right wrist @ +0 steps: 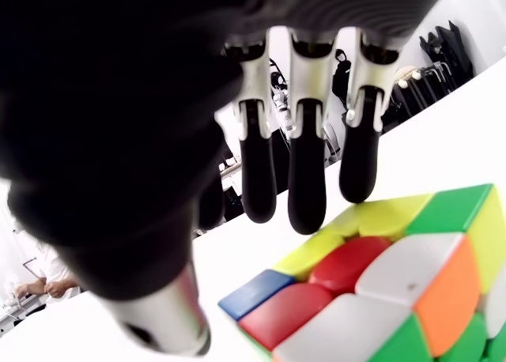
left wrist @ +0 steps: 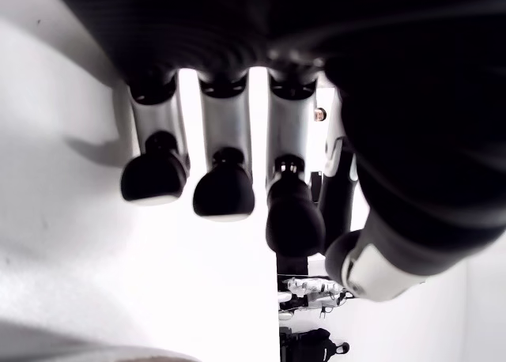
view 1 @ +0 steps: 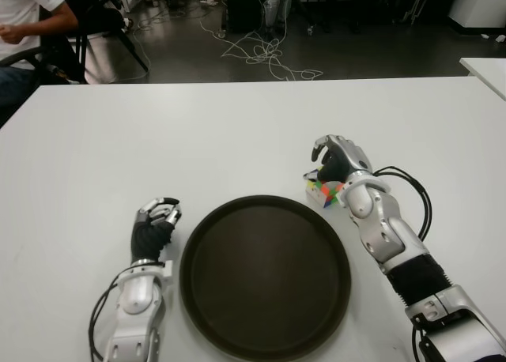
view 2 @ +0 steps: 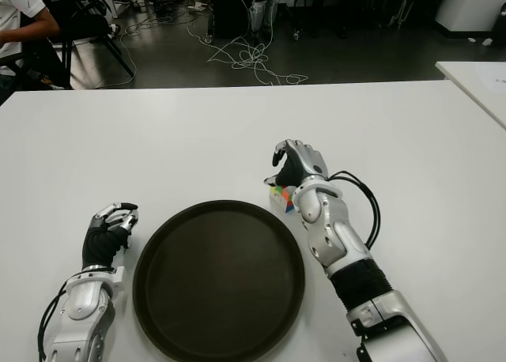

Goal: Pick up the Rubik's Cube and put it in the plate

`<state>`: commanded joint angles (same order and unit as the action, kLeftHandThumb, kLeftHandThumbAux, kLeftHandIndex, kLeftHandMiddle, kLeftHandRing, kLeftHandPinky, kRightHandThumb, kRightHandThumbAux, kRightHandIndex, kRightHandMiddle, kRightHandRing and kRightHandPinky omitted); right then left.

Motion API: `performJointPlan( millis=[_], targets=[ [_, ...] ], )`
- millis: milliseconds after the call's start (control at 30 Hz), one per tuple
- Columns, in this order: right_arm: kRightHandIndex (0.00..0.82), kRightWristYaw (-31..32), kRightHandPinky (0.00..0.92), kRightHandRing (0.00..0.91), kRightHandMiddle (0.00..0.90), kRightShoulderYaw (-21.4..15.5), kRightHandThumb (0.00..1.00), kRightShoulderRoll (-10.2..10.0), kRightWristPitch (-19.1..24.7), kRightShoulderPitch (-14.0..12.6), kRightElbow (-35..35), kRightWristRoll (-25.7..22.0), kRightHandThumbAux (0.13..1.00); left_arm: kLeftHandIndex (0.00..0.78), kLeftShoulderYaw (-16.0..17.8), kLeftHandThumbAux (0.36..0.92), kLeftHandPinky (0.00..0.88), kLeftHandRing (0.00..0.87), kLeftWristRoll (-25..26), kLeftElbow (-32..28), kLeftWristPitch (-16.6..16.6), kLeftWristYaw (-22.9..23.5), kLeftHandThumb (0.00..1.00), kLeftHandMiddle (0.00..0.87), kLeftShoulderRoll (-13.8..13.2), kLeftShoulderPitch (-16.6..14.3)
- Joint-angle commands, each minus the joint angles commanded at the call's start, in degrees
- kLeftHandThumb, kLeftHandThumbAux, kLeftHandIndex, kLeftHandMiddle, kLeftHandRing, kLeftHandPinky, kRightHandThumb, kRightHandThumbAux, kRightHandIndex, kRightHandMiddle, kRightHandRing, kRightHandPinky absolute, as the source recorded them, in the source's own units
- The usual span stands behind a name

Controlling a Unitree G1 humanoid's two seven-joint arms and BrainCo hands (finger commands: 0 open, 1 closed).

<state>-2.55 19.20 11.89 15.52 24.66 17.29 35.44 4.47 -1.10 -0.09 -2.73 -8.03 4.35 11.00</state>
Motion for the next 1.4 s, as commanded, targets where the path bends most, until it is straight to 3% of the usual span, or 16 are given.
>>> performJointPlan(
  millis=[800, 933, 967, 1000, 1100, 1233, 1400],
  targets=[
    [0.624, 0.9, 0.728, 0.750, 0.737, -0.3, 0.069, 0.1, 1.0, -0.3, -1.3, -0.3, 0.927, 0.444, 0.1, 0.705, 0.819, 0.824, 0.7, 0.5, 1.1, 0.1, 0.710, 0.807, 0.1, 0.0],
    [0.544, 2.3, 0.698, 0.733, 0.708, -0.1, 0.025, 0.4, 1.3, 0.0, -1.3, -0.6, 0.940, 0.444, 0.0, 0.704, 0.817, 0.823, 0.6, 0.8, 1.5, 0.3, 0.711, 0.807, 0.0, 0.0],
    [0.411, 2.8, 0.494, 0.563, 0.540, 0.1, 0.016, 0.6, 1.4, 0.1, -1.3, -0.5, 0.921, 0.444, 0.0, 0.705, 0.816, 0.822, 0.6, 0.8, 1.6, 0.4, 0.711, 0.807, -0.1, 0.0],
    [0.326, 3.4, 0.362, 0.454, 0.431, 0.4, 0.010, 0.8, 1.6, 0.2, -1.3, -0.3, 0.909, 0.444, 0.0, 0.705, 0.814, 0.822, 0.7, 0.8, 1.7, 0.5, 0.711, 0.806, -0.1, -0.1],
    [0.147, 4.7, 0.184, 0.215, 0.184, 0.9, 0.003, 1.2, 1.9, 0.4, -1.4, 0.4, 0.861, 0.444, -0.1, 0.705, 0.821, 0.823, 0.8, 0.3, 1.4, 0.3, 0.711, 0.811, 0.2, -0.1],
    [0.033, 6.6, 0.061, 0.055, 0.039, 1.9, 0.000, 2.0, 2.5, 0.7, -1.6, 1.4, 0.808, 0.444, -0.1, 0.704, 0.829, 0.830, 0.8, 0.3, 1.4, 0.1, 0.712, 0.817, 0.3, 0.1],
    [0.005, 9.0, 0.010, 0.009, 0.006, 3.1, 0.000, 3.1, 3.4, 1.2, -1.3, 2.9, 0.738, 0.444, 0.0, 0.704, 0.830, 0.833, 0.8, 0.4, 1.2, 0.1, 0.712, 0.817, 0.2, 0.1]
  ],
)
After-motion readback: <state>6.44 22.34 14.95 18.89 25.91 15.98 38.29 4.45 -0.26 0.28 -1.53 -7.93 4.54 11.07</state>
